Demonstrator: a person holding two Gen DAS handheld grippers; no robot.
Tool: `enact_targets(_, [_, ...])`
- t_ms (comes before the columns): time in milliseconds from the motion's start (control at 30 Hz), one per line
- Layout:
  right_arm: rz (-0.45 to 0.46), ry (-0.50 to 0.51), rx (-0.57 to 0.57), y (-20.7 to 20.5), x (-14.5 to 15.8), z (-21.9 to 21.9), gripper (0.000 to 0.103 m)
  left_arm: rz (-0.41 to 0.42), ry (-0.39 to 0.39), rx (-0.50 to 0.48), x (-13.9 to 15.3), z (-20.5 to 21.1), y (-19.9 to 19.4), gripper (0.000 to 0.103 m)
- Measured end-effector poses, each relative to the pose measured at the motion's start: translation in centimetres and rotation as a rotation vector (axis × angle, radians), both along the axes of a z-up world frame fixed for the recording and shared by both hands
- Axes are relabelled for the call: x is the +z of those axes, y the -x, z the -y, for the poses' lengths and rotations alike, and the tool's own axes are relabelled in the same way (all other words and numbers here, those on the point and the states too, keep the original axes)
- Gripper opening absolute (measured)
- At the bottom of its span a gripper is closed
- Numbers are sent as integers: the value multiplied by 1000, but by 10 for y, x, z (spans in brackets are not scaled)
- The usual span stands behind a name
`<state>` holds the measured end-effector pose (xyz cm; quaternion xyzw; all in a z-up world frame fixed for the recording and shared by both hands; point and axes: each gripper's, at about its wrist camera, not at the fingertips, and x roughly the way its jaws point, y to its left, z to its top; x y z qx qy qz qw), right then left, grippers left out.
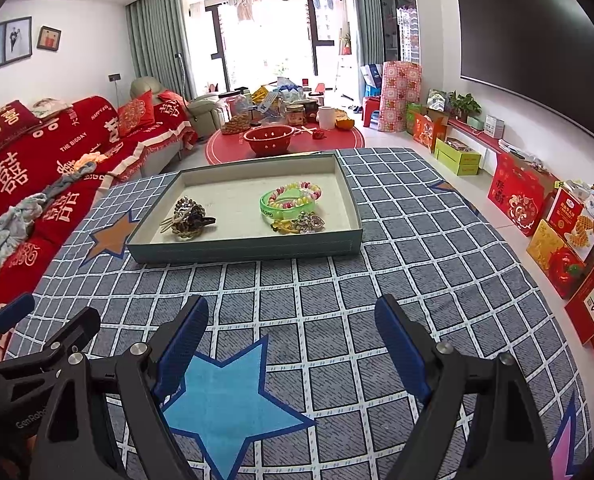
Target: Organize jewelry
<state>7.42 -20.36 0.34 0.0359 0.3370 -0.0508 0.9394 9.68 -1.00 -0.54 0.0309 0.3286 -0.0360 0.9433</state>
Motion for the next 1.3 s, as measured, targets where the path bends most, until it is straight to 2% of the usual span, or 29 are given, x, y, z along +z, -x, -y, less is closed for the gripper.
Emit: enact_targets(1300, [2,-3,0,1,-3,1,87,-6,0,1,-2,1,1,103])
